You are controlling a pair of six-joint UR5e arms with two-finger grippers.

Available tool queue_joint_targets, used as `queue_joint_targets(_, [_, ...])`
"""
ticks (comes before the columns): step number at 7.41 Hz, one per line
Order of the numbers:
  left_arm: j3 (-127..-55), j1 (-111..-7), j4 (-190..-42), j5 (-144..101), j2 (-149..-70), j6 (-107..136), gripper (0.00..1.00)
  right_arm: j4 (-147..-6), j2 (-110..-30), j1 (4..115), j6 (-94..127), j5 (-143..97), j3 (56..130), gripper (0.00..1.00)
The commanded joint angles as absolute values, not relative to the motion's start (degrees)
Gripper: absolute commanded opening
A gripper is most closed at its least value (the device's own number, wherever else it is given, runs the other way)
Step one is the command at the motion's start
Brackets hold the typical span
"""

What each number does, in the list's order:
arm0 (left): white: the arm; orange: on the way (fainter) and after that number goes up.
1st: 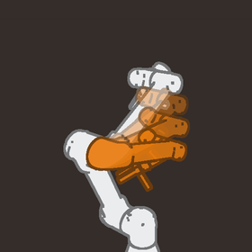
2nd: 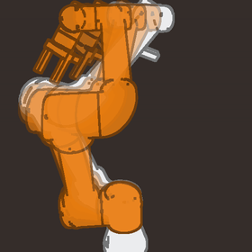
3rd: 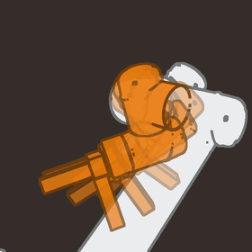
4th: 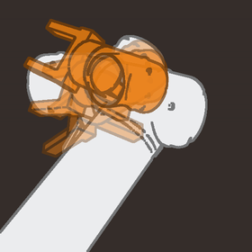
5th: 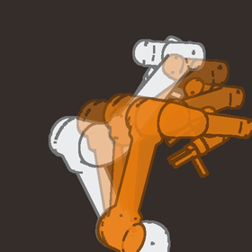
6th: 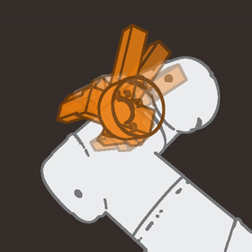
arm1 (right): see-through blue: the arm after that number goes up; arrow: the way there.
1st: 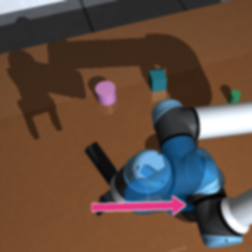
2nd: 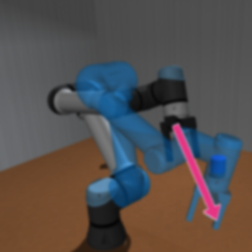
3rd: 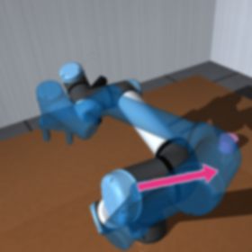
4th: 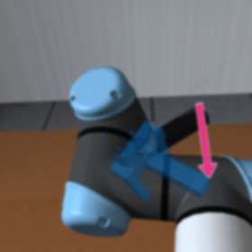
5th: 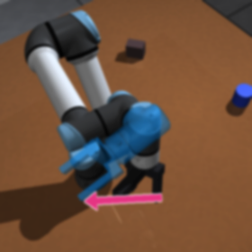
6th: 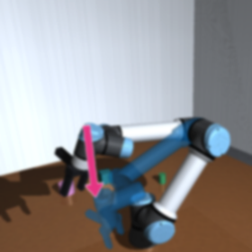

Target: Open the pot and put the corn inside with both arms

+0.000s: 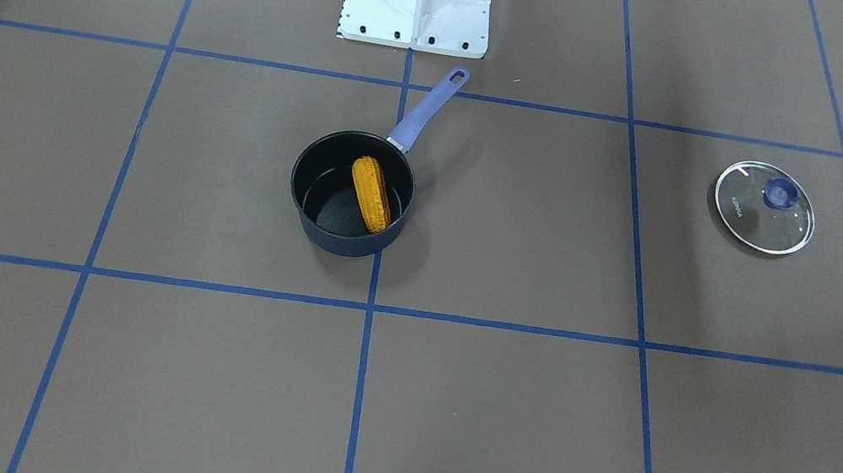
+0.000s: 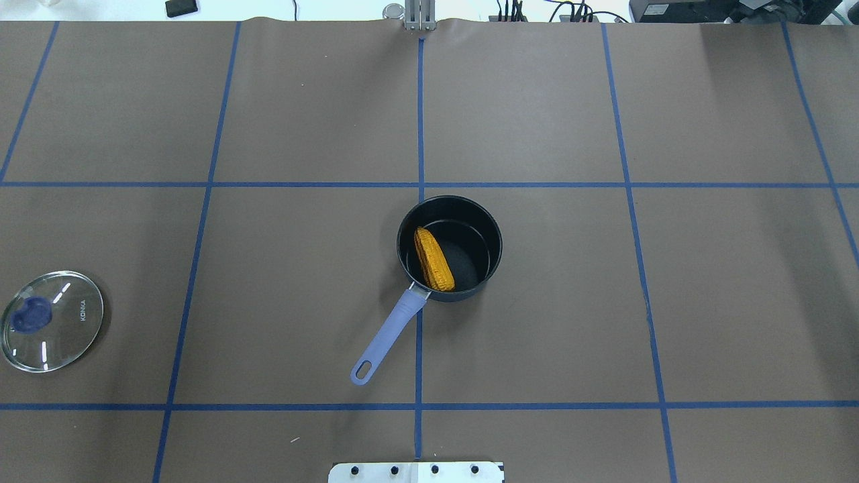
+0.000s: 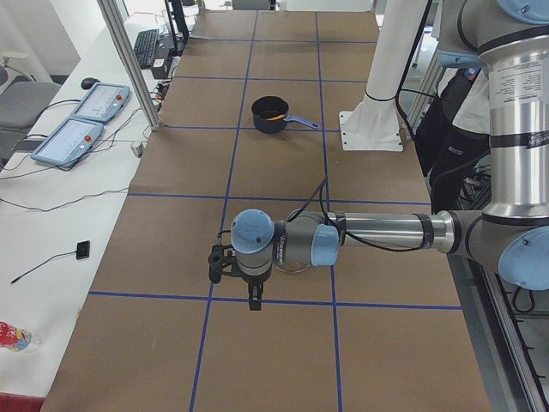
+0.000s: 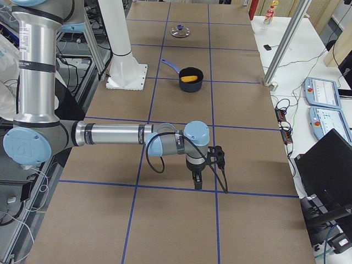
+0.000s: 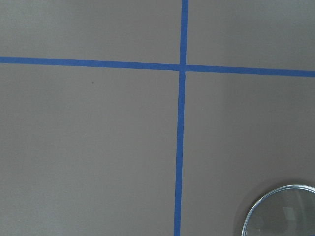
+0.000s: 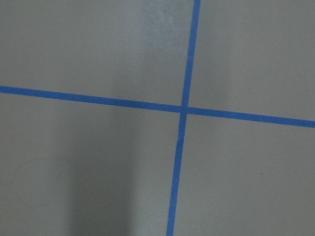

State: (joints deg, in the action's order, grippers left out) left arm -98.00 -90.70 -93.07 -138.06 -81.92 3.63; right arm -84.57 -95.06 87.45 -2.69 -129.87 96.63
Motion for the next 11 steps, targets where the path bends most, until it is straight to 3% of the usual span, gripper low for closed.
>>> queue_joint_targets(1, [-98.0, -90.7, -93.1, -138.0, -81.9, 3.6, 0.99, -88.7, -94.5, 88.5, -10.1, -129.4, 96.5, 1.0])
queue_joint_targets(11, [-98.0, -90.7, -93.0, -138.1, -81.5, 3.7, 0.99, -88.1, -94.4, 87.3, -10.1, -130.3, 95.3, 1.0])
